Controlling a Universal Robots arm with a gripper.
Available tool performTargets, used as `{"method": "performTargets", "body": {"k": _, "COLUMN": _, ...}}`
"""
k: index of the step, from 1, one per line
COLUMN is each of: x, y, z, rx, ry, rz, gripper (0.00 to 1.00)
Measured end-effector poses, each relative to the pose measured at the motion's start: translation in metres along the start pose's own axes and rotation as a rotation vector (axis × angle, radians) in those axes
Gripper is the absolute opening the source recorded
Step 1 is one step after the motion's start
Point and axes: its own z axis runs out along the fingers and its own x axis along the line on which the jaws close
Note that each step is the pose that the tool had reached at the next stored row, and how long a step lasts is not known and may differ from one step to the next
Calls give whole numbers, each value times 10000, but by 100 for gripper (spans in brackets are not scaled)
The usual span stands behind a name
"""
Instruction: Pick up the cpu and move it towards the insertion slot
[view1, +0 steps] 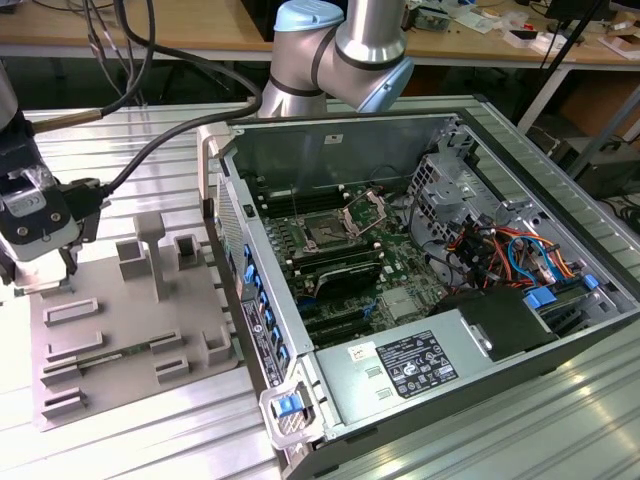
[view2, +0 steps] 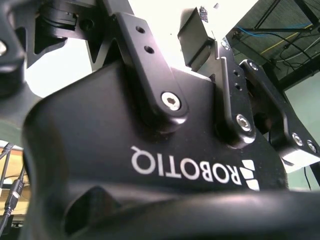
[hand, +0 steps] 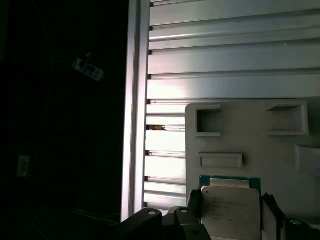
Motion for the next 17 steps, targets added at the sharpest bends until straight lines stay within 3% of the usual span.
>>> {"method": "performTargets", "body": {"k": 17, "x": 0, "y": 3, "z": -64, "rx": -4, "ry": 0, "rz": 0, "gripper": 55}}
